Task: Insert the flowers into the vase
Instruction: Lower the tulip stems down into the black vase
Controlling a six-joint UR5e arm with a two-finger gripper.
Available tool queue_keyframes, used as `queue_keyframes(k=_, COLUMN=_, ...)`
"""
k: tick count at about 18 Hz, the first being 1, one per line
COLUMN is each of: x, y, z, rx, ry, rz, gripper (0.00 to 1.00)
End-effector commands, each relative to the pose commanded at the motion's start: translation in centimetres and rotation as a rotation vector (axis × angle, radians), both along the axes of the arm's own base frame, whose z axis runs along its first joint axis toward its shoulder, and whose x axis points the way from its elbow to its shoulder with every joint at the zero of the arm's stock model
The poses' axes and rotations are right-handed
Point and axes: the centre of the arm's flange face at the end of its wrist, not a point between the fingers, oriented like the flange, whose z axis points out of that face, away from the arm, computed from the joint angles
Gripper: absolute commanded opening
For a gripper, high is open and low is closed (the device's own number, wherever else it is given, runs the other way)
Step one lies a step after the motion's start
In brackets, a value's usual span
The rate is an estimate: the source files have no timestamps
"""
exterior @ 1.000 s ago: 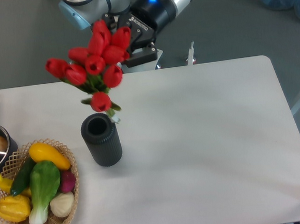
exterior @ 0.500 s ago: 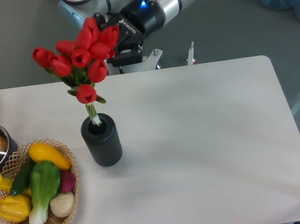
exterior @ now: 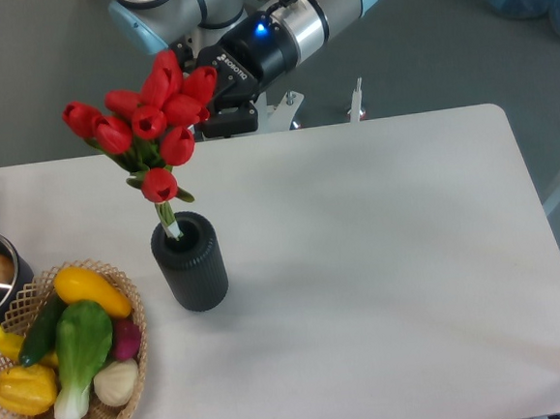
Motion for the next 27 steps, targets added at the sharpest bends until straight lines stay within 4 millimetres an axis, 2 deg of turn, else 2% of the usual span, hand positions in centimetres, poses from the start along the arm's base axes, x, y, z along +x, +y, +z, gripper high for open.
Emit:
queue_keyframes(k=9, x=0.2, y=-0.3, z=-2.8, rx=-0.005, ry=0.023, rz=0.004, gripper=0.0)
queue_keyframes(k=15, x=0.4, y=-0.3, z=-6.2, rx=-0.058, ry=0.049, rz=0.007, gripper=0.0)
queue_keyframes(k=21, x=0.2, y=0.1, z=-9.2, rx=-0.144, ry=0.045, rz=0.0, gripper=0.16)
queue_keyframes(k=27, x=0.6, y=1.6, z=-12.7, rx=-0.172, ry=0.069, rz=-0.047, gripper=0.21)
